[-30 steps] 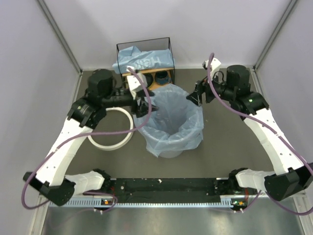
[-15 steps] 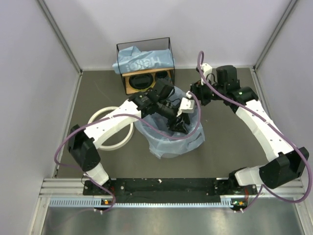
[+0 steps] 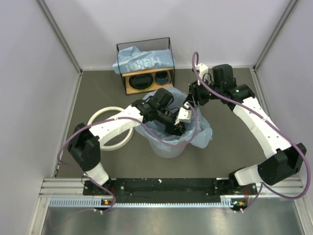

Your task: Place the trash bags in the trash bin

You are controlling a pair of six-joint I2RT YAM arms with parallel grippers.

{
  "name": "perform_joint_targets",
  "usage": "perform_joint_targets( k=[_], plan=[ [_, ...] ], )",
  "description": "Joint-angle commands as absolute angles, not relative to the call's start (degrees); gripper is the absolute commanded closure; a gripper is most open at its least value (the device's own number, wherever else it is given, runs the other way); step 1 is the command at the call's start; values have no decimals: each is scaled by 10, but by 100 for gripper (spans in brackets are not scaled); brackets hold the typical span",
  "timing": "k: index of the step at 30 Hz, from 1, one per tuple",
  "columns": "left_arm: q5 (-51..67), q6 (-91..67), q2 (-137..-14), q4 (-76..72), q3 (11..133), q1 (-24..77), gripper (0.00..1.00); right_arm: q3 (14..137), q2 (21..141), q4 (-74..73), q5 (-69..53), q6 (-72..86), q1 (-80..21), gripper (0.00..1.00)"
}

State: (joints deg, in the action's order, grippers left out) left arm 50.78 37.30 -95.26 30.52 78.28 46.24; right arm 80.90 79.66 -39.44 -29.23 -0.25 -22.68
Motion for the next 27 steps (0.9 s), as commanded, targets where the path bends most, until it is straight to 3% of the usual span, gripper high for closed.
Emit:
perform_joint_targets(
  k=[1, 3, 5, 8, 10, 15, 20, 27],
  plan=[
    [506, 389, -916, 275, 779, 461, 67, 846, 800, -396, -255, -43, -250, 54],
    [498, 366, -897, 252, 782, 461, 59, 852, 801, -396, -250, -43, -250, 51],
    [490, 336, -877, 246, 793, 460, 45, 860, 798, -398, -251, -43, -250, 40],
    [484, 300, -850, 250, 815, 452, 38, 878, 791, -404, -258, -33, -246, 35],
    [486, 287, -836, 272, 827, 447, 37, 884, 782, -408, -264, -12, -240, 34],
    [477, 301, -760, 340, 837, 432, 33, 873, 743, -412, -326, 26, -200, 20],
    [461, 325, -678, 369, 789, 433, 30, 789, 655, -444, -382, 75, -151, 17],
    [490, 289, -686, 357, 789, 461, 32, 652, 549, -505, -540, 128, -21, 17]
  ],
)
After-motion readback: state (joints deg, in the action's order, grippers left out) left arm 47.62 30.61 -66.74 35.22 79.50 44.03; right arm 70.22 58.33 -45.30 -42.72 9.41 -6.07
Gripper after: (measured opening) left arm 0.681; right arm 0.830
